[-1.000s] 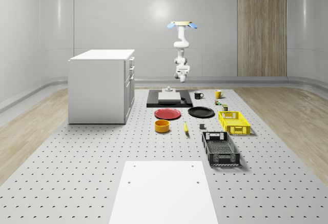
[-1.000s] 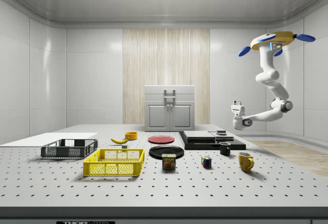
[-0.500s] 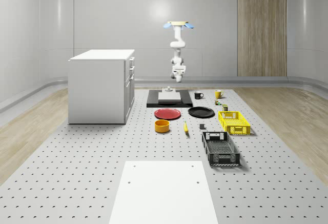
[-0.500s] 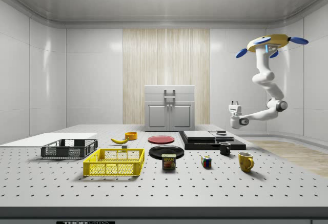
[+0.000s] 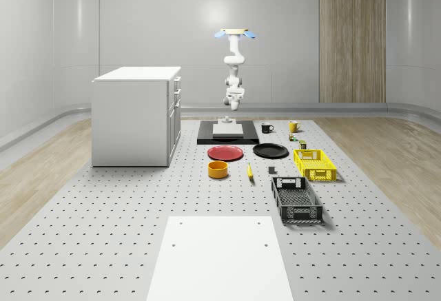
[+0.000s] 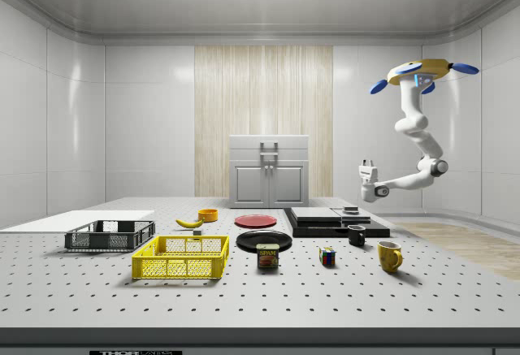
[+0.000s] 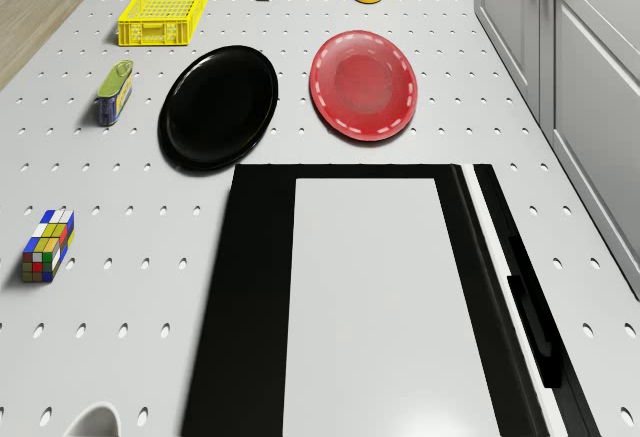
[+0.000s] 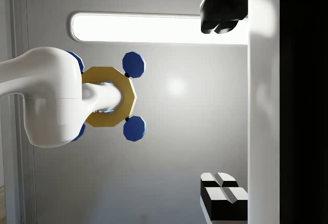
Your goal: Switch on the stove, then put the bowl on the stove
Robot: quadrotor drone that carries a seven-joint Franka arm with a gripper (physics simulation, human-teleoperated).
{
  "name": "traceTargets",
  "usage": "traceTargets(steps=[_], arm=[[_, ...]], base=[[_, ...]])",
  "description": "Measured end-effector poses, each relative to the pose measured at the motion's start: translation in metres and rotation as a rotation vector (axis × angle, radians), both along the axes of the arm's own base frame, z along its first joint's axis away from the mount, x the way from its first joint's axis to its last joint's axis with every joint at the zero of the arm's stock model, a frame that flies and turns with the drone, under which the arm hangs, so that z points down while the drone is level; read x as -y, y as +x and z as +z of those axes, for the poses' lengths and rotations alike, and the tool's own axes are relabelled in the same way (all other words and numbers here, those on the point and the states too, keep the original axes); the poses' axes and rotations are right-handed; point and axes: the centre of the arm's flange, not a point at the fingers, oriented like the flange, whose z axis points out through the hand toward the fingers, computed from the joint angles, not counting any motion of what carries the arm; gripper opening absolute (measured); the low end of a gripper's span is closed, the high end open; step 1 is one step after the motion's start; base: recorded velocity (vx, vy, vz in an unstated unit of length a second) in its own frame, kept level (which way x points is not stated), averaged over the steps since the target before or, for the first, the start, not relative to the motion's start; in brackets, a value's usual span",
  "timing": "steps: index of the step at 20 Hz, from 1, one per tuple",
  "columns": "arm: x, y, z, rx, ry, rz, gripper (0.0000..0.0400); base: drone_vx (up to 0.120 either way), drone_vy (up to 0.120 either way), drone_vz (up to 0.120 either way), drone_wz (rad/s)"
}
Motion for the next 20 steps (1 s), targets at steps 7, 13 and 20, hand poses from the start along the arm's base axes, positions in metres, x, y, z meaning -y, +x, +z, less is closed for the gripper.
traceTargets(steps=[7,13,20], arm=[[-0.011,0.000,-0.001,0.005,-0.107,-0.003,0.0400],[-0.036,-0.001,-0.009,0.009,-0.373,-0.010,0.0400],[-0.088,0.001,-0.067,0.010,-1.178,-0.033,0.0400]], base=[[0.000,-0.120,-0.057,0.000],[0.073,-0.120,-0.040,0.000],[0.063,-0.051,-0.069,0.000]])
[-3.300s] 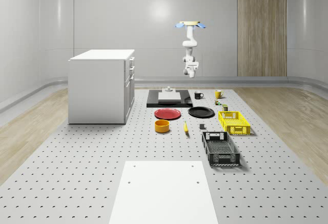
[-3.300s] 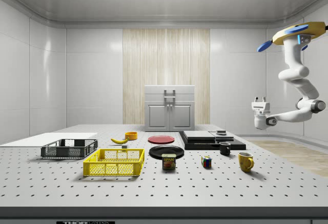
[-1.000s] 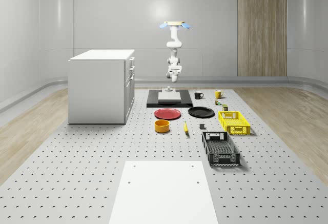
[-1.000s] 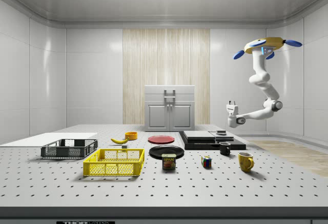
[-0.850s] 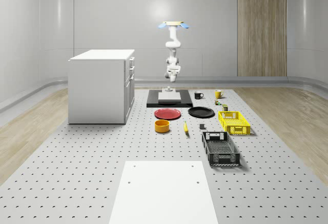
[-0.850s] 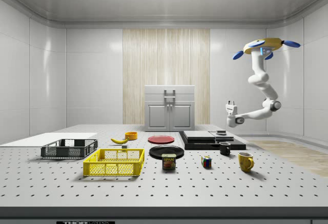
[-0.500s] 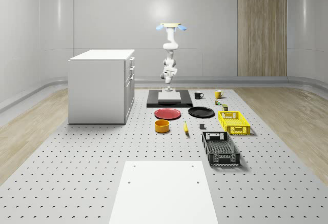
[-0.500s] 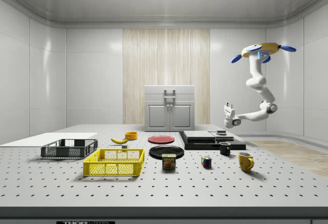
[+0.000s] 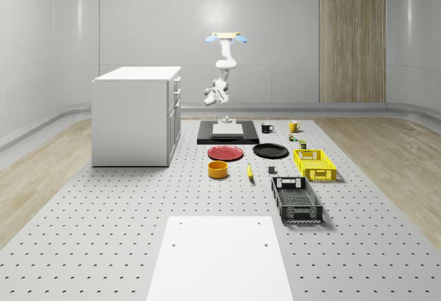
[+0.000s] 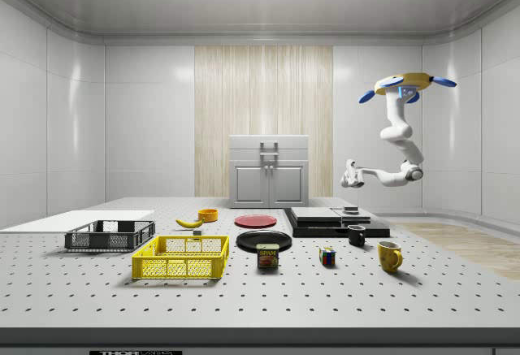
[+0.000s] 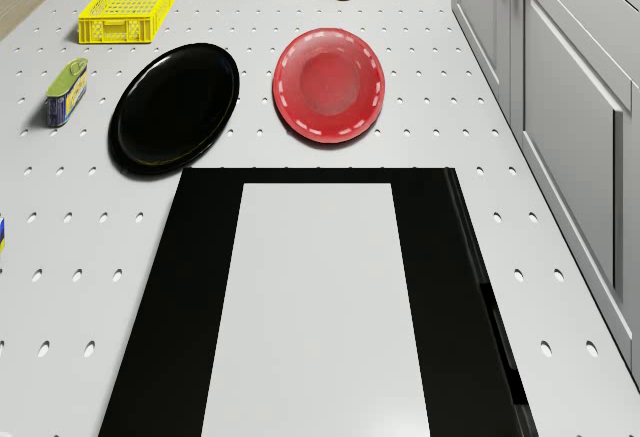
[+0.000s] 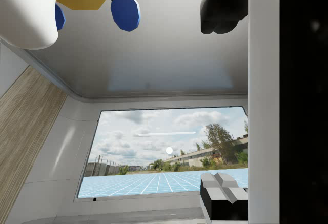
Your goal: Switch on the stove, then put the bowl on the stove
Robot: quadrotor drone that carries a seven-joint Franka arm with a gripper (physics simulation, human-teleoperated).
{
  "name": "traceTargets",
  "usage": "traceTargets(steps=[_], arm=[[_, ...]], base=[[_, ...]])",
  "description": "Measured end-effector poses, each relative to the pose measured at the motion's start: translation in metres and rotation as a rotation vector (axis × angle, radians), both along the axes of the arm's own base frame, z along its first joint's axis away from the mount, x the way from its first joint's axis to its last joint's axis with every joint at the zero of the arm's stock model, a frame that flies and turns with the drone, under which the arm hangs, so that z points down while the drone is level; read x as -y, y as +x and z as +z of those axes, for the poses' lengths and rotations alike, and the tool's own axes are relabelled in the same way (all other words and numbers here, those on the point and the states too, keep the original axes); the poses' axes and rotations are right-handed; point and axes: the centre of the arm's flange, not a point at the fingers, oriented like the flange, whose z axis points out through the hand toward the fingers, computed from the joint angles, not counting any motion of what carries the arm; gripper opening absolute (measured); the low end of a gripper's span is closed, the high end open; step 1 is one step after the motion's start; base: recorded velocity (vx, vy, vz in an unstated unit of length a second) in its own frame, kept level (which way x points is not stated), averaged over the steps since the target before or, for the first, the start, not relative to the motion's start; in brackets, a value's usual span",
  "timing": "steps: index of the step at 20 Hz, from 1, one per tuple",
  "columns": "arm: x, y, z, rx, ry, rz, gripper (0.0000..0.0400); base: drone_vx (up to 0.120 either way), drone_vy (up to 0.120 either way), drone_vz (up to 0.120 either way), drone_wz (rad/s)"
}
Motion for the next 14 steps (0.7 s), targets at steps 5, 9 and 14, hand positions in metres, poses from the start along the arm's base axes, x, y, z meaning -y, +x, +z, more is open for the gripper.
traceTargets(steps=[5,9,14], arm=[[0.007,0.003,-0.081,0.000,-0.844,-0.031,0.0400],[0.041,0.004,-0.117,-0.001,-1.351,-0.049,0.0400],[0.071,0.004,-0.130,-0.004,-1.681,-0.056,0.0400]], base=[[0.000,0.000,-0.120,0.000],[0.000,0.000,-0.120,0.000],[0.000,0.000,-0.120,0.000]])
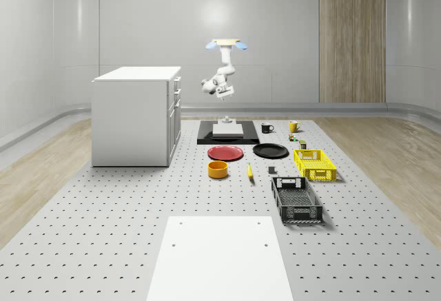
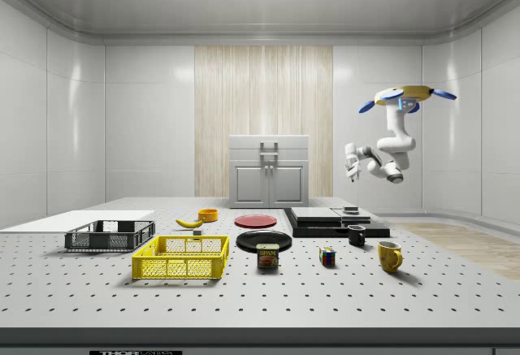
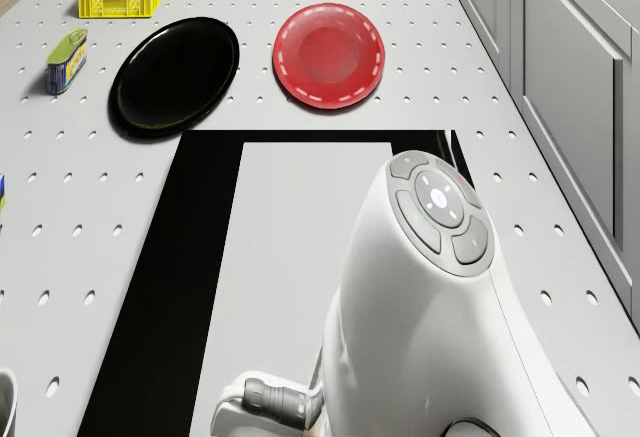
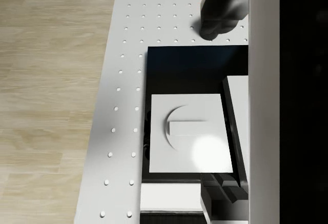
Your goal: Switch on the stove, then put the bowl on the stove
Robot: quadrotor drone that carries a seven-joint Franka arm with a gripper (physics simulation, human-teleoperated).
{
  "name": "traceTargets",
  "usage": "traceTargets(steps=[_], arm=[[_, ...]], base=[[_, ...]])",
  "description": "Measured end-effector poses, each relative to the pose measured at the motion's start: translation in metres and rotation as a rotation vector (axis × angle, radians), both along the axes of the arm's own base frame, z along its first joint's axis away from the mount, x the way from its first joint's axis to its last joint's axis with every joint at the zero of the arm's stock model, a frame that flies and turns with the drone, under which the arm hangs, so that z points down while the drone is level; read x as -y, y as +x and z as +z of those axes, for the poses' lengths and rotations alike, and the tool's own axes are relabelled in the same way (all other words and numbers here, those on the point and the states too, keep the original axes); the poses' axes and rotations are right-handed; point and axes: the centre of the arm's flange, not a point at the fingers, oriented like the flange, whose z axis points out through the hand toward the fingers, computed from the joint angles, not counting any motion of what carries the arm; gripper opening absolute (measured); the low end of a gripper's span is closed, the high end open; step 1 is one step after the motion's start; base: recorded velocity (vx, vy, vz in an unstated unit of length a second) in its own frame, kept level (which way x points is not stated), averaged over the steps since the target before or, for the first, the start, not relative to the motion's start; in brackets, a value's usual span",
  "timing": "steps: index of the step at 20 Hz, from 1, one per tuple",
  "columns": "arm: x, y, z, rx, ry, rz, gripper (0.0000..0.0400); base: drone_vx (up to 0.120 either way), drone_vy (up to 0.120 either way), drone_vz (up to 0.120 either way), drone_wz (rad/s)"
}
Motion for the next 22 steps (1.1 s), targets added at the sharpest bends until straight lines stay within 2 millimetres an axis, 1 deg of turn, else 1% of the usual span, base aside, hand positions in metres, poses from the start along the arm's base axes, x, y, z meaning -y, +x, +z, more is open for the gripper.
traceTargets(steps=[4,8,10,19,20,22], arm=[[0.012,0.000,-0.002,-0.003,-0.120,-0.003,0.0400],[0.017,0.000,-0.003,-0.005,-0.178,-0.005,0.0400],[0.019,0.000,-0.003,-0.006,-0.195,-0.005,0.0400],[0.022,0.000,-0.004,-0.007,-0.226,-0.006,0.0400],[0.022,0.000,-0.004,-0.007,-0.227,-0.006,0.0400],[0.022,0.000,-0.004,-0.007,-0.229,-0.006,0.0400]], base=[[0.000,0.000,-0.120,0.000],[0.000,0.120,-0.120,0.000],[0.020,0.040,-0.120,0.000],[0.120,0.000,-0.120,0.000],[0.080,0.000,-0.120,0.000],[0.000,0.000,-0.120,0.000]])
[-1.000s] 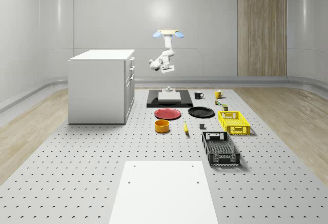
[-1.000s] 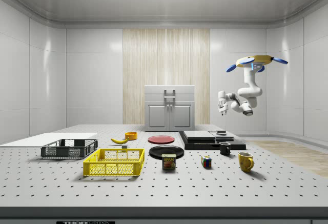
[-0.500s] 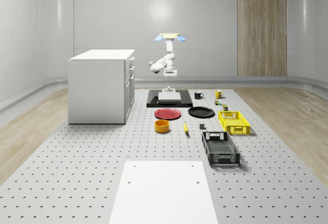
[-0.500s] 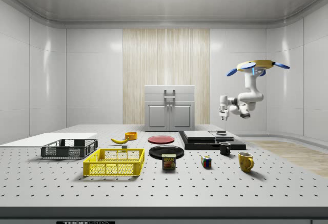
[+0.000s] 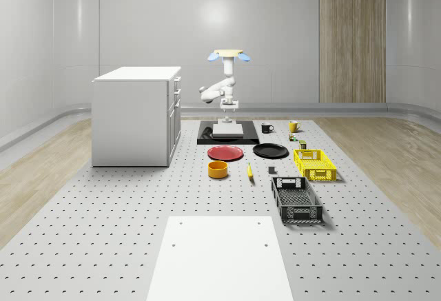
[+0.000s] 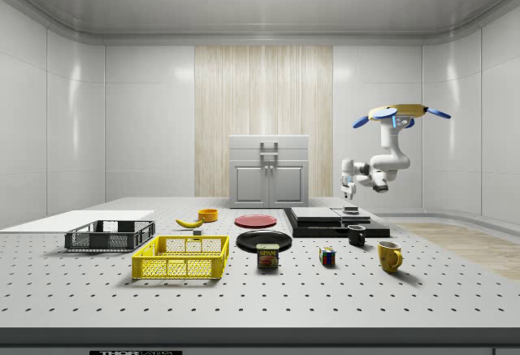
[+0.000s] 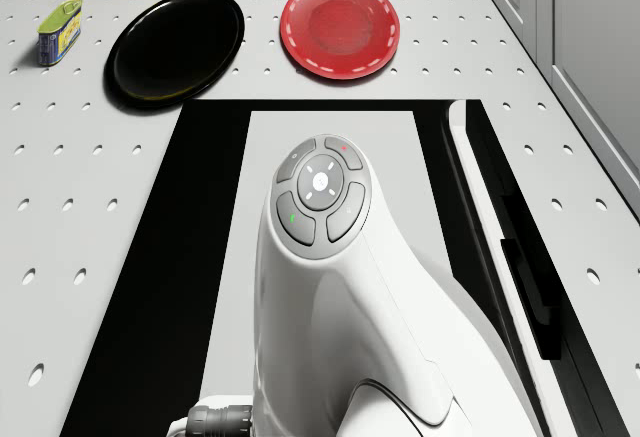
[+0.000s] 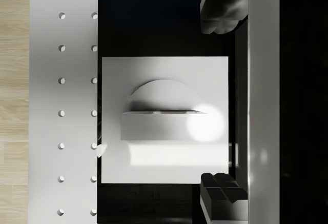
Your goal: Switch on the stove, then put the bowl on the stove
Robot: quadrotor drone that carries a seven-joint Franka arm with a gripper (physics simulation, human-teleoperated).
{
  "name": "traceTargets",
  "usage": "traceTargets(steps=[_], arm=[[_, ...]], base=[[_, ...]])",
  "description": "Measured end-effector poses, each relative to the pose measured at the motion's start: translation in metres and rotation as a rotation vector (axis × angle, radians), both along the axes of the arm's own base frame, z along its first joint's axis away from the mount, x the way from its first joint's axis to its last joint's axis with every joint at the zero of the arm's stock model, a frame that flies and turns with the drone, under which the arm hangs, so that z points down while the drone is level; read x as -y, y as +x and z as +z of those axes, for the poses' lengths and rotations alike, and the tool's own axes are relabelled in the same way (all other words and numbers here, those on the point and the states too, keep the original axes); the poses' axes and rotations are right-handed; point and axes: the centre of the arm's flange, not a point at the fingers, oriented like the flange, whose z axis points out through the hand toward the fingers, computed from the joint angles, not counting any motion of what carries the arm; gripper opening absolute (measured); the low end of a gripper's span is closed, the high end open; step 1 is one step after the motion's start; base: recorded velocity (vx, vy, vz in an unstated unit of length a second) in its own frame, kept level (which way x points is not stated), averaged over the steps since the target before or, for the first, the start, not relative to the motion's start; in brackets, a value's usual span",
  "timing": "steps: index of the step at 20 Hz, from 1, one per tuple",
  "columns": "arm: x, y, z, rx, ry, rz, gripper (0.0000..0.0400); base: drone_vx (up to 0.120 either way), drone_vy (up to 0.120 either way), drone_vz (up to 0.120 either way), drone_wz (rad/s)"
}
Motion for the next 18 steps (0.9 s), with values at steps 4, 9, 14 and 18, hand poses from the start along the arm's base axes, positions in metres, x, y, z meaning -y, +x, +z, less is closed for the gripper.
traceTargets(steps=[4,9,14,18], arm=[[0.000,0.000,0.000,0.000,-0.002,0.000,0.0400],[0.000,0.000,0.007,0.000,-0.003,0.000,0.0400],[0.000,0.000,0.023,0.000,-0.004,0.000,0.0400],[-0.002,0.000,0.029,0.000,-0.004,0.000,0.0400]], base=[[0.000,-0.030,-0.120,0.000],[0.000,0.000,-0.016,0.000],[0.000,0.000,0.000,0.000],[0.000,0.000,0.000,0.000]])
